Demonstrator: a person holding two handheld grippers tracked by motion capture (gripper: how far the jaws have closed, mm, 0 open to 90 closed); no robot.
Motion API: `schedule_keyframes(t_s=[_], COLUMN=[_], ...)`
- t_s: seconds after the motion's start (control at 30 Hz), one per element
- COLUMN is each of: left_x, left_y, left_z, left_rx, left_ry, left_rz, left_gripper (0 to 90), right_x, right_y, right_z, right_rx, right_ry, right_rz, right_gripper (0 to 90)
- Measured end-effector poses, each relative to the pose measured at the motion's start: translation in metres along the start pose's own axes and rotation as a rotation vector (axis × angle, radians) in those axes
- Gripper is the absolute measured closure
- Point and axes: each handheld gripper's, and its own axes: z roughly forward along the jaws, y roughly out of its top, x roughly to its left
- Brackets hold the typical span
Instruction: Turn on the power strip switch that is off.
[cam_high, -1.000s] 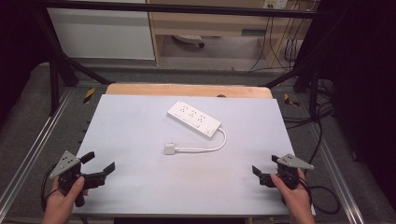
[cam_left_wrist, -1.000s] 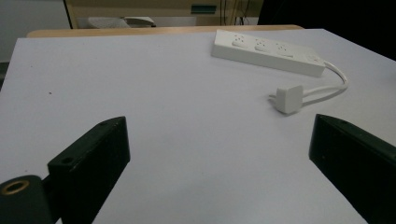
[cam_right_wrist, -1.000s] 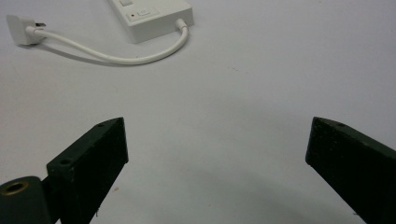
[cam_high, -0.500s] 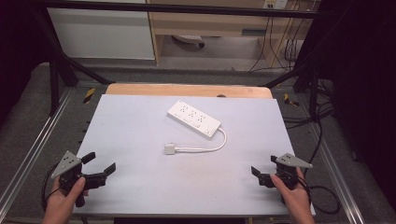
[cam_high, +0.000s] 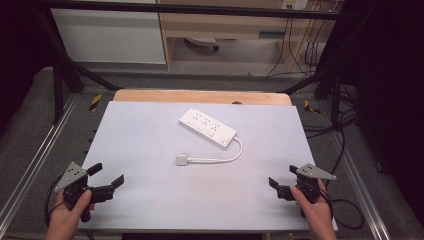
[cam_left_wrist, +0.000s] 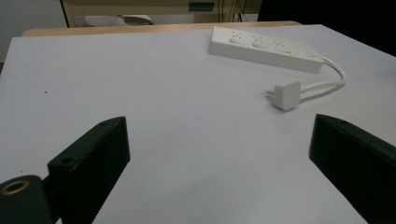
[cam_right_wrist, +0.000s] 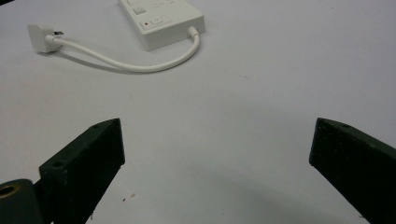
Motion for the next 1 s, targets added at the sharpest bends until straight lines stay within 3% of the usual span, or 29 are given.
schedule_keyframes(t_s=[0.73, 1.0], left_x=[-0.001, -0.001], left_y=[-0.001, -0.001], left_z=[0.001, 0.001], left_rx=[0.009, 0.019], left_ry=[-0.004, -0.006], left_rz=[0.011, 0.023], left_gripper=[5.5, 5.5], right_x=[0.003, 0.009], right_y=[0.007, 0.014], right_z=[-0.002, -0.003], right_rx=[-0.019, -0.051], right_ry=[0.001, -0.001], right_rz=[0.025, 0.02], right_gripper=[3.1, 3.3])
